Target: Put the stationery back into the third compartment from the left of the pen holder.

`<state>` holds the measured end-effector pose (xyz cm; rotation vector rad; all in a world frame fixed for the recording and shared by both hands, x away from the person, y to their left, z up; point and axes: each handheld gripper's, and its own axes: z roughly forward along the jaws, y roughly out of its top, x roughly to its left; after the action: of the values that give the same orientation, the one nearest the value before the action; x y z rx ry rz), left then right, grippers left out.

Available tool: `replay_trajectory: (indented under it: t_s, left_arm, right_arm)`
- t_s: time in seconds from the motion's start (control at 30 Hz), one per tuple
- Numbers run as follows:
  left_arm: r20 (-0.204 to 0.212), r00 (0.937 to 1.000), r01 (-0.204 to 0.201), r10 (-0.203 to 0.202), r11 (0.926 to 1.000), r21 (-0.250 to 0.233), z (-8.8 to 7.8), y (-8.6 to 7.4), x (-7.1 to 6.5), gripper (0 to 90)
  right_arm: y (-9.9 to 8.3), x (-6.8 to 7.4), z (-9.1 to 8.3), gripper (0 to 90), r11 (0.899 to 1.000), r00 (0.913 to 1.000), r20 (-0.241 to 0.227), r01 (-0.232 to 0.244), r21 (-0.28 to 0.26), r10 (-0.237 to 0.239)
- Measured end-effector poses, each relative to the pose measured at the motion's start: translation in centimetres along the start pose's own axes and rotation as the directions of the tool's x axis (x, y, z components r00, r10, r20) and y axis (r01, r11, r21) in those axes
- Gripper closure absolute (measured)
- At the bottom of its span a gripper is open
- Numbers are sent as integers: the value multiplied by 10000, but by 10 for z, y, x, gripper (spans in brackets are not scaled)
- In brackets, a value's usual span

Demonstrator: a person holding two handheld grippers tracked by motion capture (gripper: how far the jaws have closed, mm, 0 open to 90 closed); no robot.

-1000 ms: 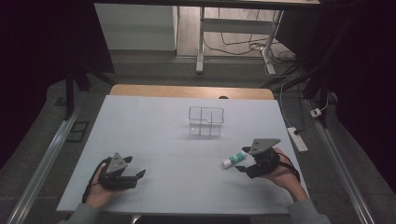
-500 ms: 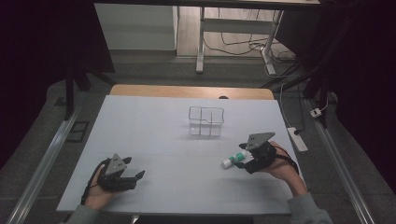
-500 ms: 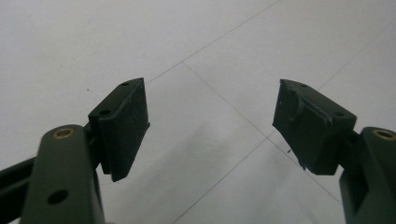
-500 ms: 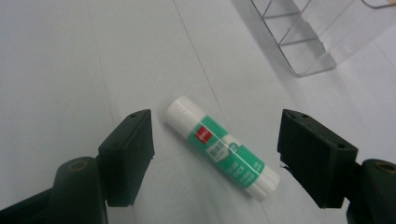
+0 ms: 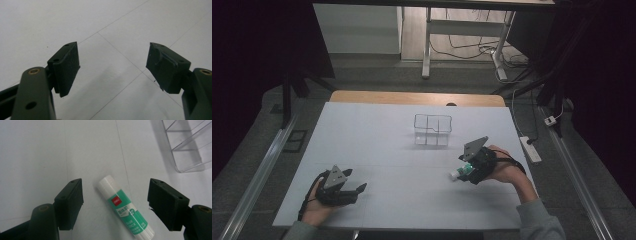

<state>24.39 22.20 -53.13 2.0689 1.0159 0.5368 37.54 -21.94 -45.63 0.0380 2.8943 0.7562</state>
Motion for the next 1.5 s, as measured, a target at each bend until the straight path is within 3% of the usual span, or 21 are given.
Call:
replay_trajectory:
  t_s: [0.37,0.8,1.23,1.5]
  left_arm:
    - [15,10000,-43,43,10000,38,0,0,-1,261]
    - [134,9999,-67,65,9999,157,2,-1,0,258]
    - [234,9997,-60,58,9999,93,1,-1,0,256]
    - [225,9997,-77,75,9999,106,1,-1,-1,254]
  right_arm:
    - [1,-6,20,283,9951,9973,-405,647,752,-618]
    - [0,-8,35,320,9876,9950,-584,881,1302,-810]
    - [0,-7,47,473,9717,9867,-827,1532,1796,-1402]
    - [-2,-11,47,507,9738,9823,-1225,1604,1613,-1415]
